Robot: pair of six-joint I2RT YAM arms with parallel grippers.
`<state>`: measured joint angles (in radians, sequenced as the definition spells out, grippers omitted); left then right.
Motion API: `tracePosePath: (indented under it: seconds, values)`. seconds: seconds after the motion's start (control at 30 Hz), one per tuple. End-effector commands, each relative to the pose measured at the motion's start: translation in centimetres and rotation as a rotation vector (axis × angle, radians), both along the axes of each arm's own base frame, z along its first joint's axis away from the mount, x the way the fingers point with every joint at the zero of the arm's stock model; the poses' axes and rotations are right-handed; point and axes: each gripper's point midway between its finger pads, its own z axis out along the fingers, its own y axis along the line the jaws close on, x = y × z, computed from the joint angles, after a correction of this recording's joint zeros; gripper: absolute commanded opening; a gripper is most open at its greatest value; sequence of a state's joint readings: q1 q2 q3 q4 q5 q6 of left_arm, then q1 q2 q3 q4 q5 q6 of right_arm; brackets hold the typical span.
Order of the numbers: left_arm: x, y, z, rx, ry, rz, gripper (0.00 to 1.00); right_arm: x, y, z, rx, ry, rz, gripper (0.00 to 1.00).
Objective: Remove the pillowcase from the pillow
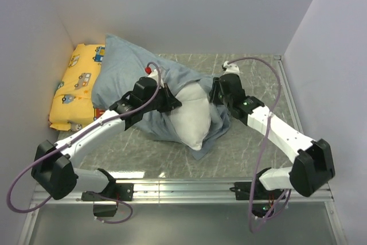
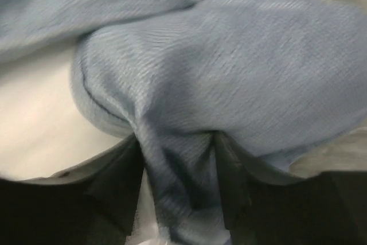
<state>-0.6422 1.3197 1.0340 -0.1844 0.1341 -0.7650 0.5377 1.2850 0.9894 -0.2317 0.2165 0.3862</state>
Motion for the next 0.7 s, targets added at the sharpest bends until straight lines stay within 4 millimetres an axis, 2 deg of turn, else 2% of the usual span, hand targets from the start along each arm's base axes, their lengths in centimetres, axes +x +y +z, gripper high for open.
tracePosePath:
  seconds: [0.0, 0.03, 0.1, 0.13, 0.17, 0.23, 0.27, 0.4, 0.47, 0.5, 0.57, 0.63, 0.67]
  values:
    - [-0.8, 2.0, 2.8, 0.001, -0.086, 0.041, 0.0, 3.1, -4.6, 1.1, -0.094, -0.024, -0.213, 0.37]
    - [-1.2, 2.2, 2.8, 0.007, -0.087, 0.04, 0.0, 3.9, -6.0, 1.5, -0.08, -0.03, -0.259, 0.3]
    - [-2.3, 2.9, 3.0, 0.012, -0.098, 0.032, 0.0, 5.0, -7.4, 1.4, -0.049, -0.017, -0.309, 0.18]
    - [-2.9, 3.5, 3.8, 0.0, -0.122, 0.037, 0.0, 5.4, -8.1, 1.1, -0.039, -0.009, -0.331, 0.15]
    - [-3.4, 4.1, 3.2, 0.021, -0.112, 0.04, 0.0, 6.3, -9.9, 0.7, -0.019, -0.003, -0.384, 0.11]
    - [-4.1, 4.9, 3.5, 0.027, -0.126, 0.049, 0.0, 6.8, -11.1, -0.8, 0.01, 0.028, -0.404, 0.1]
    - [-4.7, 5.4, 4.2, 0.015, -0.144, 0.051, 0.0, 7.6, -12.3, -1.8, 0.031, 0.039, -0.44, 0.1]
    - [-5.6, 6.4, 6.0, -0.023, -0.184, 0.072, 0.0, 8.1, -11.3, -6.4, 0.13, 0.149, -0.386, 0.06]
    - [-5.6, 6.3, 7.1, -0.049, -0.201, 0.073, 0.0, 8.2, -9.5, -7.1, 0.206, 0.145, -0.323, 0.06]
    - [-5.6, 6.2, 7.6, -0.06, -0.211, 0.074, 0.0, 7.4, -9.2, -8.6, 0.22, 0.17, -0.312, 0.09]
    - [-5.1, 5.7, 9.1, -0.093, -0.24, 0.07, 0.0, 7.2, -8.2, -10.1, 0.254, 0.214, -0.271, 0.09]
    - [-4.3, 5.4, 10.6, -0.113, -0.27, 0.086, 0.0, 7.3, -7.2, -10.1, 0.286, 0.216, -0.229, 0.1]
    - [-3.7, 5.0, 11.9, -0.133, -0.283, 0.095, 0.0, 7.3, -6.6, -9.6, 0.315, 0.208, -0.201, 0.19]
